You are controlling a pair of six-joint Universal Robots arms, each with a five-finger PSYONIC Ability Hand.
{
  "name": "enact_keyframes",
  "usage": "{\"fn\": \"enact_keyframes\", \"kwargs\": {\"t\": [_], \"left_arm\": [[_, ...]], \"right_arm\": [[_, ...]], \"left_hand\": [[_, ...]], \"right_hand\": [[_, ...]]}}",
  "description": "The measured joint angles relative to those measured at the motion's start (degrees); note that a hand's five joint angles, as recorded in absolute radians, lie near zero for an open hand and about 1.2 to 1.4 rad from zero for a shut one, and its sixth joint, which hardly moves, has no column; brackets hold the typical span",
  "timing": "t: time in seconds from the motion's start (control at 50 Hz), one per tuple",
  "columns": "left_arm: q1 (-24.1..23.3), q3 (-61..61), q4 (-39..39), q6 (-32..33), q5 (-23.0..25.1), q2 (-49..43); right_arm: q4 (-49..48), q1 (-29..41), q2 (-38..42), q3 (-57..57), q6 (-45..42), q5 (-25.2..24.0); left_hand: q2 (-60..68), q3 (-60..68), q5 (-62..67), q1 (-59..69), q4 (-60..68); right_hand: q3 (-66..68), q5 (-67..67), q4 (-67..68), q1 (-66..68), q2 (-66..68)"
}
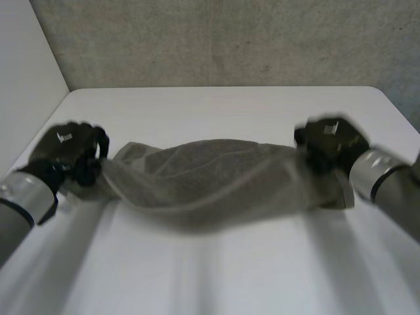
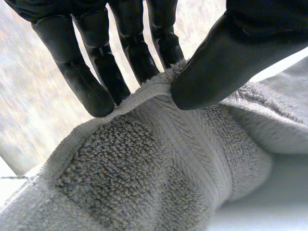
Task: Fold the towel.
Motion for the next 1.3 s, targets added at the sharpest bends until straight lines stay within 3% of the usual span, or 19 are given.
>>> {"fn": "enact_keyframes", "kwargs": {"t": [0.2,0.36,0.58,0.8,0.92,1.04,1.2,1.3], "left_arm": [[0.3,12.7,-2.1,2.9,-0.5,8.9],[0.8,22.9,-8.2,0.2,-0.9,14.8],[0.3,29.6,-14.4,-1.5,-3.7,6.7],[-2.9,33.8,-16.6,2.3,-4.3,-14.9],[-4.5,41.4,-15.4,7.6,-5.9,-26.8],[-5.5,52.9,-10.1,8.0,-9.9,-31.6],[-4.4,59.1,6.0,-0.8,-12.7,-23.0],[-3.7,55.6,9.6,-4.0,-12.6,-19.1]], "right_arm": [[-8.2,-0.5,-17.5,-6.6,4.7,0.5],[2.0,-5.1,-21.9,-14.9,4.5,0.7],[19.9,-6.5,-10.2,-24.2,-9.2,0.5],[20.6,-1.3,5.0,-28.0,-14.8,1.1],[12.1,1.8,14.8,-34.4,-14.6,3.4],[-6.6,3.1,19.5,-40.8,-14.4,7.1],[-37.8,3.0,11.5,-37.8,-11.6,7.1],[-38.9,2.8,8.0,-34.7,-8.4,5.9]], "left_hand": [[0.0,0.1,0.0,0.0,0.0],[0.0,0.1,0.0,0.0,0.0],[0.0,0.1,0.0,0.0,0.0],[0.0,0.1,0.0,0.0,0.0],[0.0,0.2,0.0,0.0,0.0],[0.0,0.2,0.0,0.0,0.0],[0.2,0.2,0.0,0.0,0.5],[0.2,0.2,0.3,0.0,0.5]], "right_hand": [[0.1,0.0,0.0,0.1,0.0],[0.2,0.1,0.0,0.1,0.0],[0.2,0.1,0.1,0.1,0.0],[0.2,0.1,0.1,0.1,0.1],[0.3,0.1,0.1,0.1,0.1],[0.3,0.1,0.1,0.1,0.1],[0.3,0.3,0.1,0.2,0.1],[0.3,0.4,0.1,0.2,0.1]]}}
